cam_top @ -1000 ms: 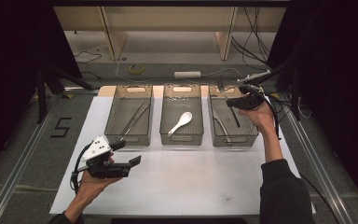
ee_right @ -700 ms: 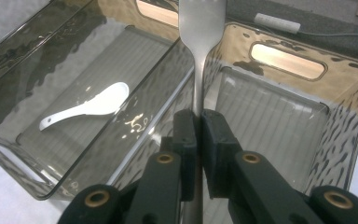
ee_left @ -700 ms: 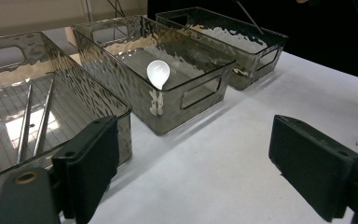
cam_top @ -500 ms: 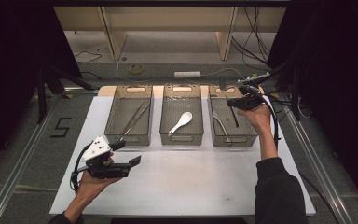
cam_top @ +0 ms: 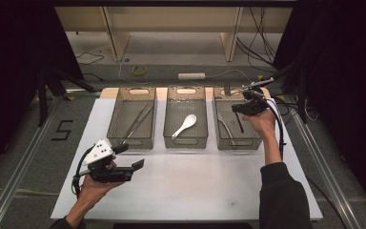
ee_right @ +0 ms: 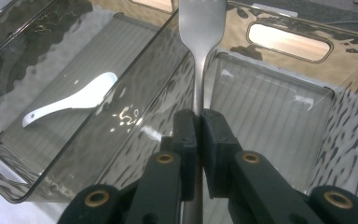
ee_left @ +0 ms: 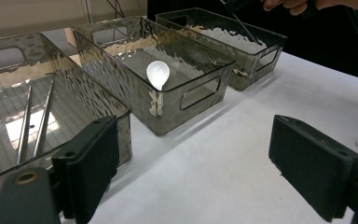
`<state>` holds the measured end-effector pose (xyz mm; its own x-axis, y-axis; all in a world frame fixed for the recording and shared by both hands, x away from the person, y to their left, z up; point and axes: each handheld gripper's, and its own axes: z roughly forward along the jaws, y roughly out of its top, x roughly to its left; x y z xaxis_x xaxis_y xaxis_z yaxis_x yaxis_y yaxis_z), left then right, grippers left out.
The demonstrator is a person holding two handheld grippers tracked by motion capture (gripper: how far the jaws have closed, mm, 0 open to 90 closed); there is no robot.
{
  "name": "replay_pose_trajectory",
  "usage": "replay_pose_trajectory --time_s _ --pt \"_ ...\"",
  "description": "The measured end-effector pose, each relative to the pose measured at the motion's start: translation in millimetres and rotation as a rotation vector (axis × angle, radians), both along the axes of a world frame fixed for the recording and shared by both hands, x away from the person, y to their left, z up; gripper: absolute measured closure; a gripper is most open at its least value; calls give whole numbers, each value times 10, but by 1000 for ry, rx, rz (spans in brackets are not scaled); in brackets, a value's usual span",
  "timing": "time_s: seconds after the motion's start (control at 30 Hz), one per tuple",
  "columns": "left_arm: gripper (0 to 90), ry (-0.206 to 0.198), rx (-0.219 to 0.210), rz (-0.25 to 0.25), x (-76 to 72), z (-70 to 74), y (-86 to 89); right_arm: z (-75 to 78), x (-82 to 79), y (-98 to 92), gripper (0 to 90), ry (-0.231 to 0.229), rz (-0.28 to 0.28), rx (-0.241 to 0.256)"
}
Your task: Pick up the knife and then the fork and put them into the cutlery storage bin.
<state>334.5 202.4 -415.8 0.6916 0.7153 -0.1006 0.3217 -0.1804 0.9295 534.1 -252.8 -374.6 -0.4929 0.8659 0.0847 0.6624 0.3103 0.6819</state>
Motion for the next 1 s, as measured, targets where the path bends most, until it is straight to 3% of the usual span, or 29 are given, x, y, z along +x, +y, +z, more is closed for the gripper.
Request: replay_pose_trajectory --time_s 1.0 --pt "157 -3 1 0 -4 4 1 -317 -7 48 852 67 10 -92"
